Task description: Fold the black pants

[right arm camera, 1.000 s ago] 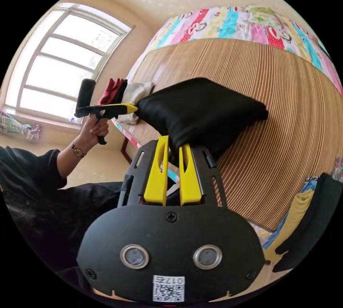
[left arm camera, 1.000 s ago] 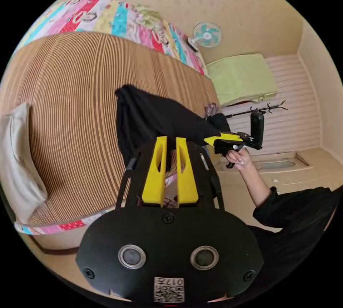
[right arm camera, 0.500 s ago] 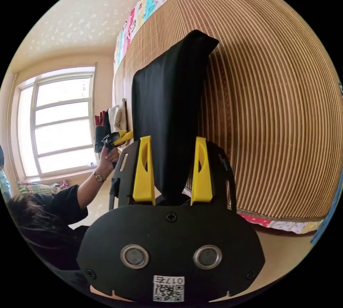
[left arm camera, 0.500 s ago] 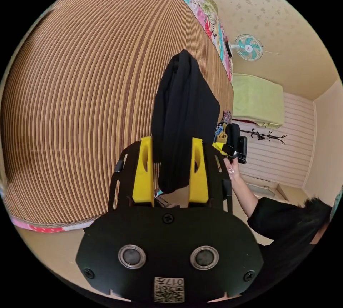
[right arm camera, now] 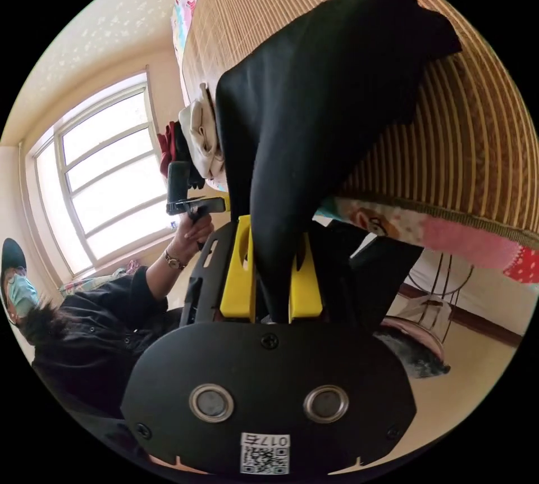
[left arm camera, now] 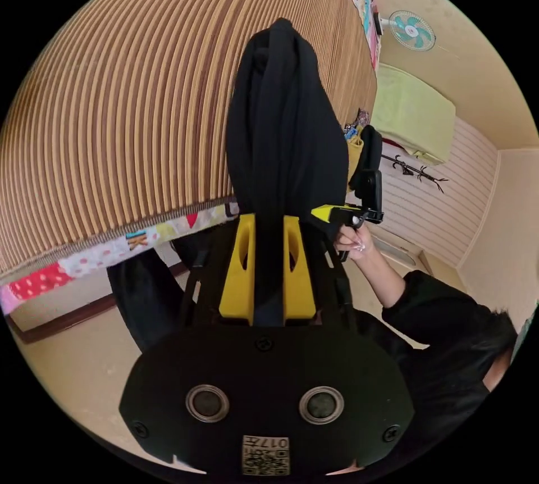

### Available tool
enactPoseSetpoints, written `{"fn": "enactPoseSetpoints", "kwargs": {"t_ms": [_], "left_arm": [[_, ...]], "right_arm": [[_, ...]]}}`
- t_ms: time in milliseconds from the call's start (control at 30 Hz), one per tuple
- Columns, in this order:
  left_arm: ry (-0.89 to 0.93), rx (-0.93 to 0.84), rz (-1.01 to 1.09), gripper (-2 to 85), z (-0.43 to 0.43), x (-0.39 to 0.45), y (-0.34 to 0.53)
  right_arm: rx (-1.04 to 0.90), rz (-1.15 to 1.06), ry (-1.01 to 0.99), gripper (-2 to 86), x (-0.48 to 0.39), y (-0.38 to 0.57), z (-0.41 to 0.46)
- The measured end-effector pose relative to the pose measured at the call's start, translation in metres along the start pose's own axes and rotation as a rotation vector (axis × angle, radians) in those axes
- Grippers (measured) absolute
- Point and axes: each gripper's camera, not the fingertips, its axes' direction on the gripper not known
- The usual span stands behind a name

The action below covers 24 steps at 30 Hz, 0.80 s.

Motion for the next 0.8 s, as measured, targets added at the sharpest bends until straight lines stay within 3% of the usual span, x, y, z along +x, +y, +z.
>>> {"fn": "enactPoseSetpoints", "kwargs": {"t_ms": [300,400,467,533,633,700,800], "left_arm": [[-0.100,0.371,0.065,7.2,-0.126,0.054,0.163],[-0.104,0.542,0.100,7.3,-0.186,0.062,0.192],[-0.203,0.656,0.115,8.2,-0.228,0.061,0.203],[-0.287,0.735,-0.015,8.6,-0.254,0.040,0.208],[-0.217,0.876,-0.253,8.0,-0.279,-0.010,0.235],[-0.184,0.929,-0.286,8.1,-0.276,-0.024,0.255],[-0.310,0.967,-0.293,7.7,-0.243,-0.021,0.279]], "right_arm": [[-0.074,-0.328,-0.059,7.2,-0.219,0.002,0.066],[-0.064,-0.468,-0.070,7.4,-0.297,-0.029,0.087],[-0.070,-0.536,-0.041,8.5,-0.347,-0.074,0.113],[-0.082,-0.490,0.031,10.1,-0.365,-0.117,0.139],[-0.161,-0.272,0.334,10.0,-0.360,-0.168,0.170],[-0.160,-0.275,0.373,8.4,-0.362,-0.163,0.166],[-0.139,-0.332,0.424,6.7,-0.351,-0.128,0.143]]}}
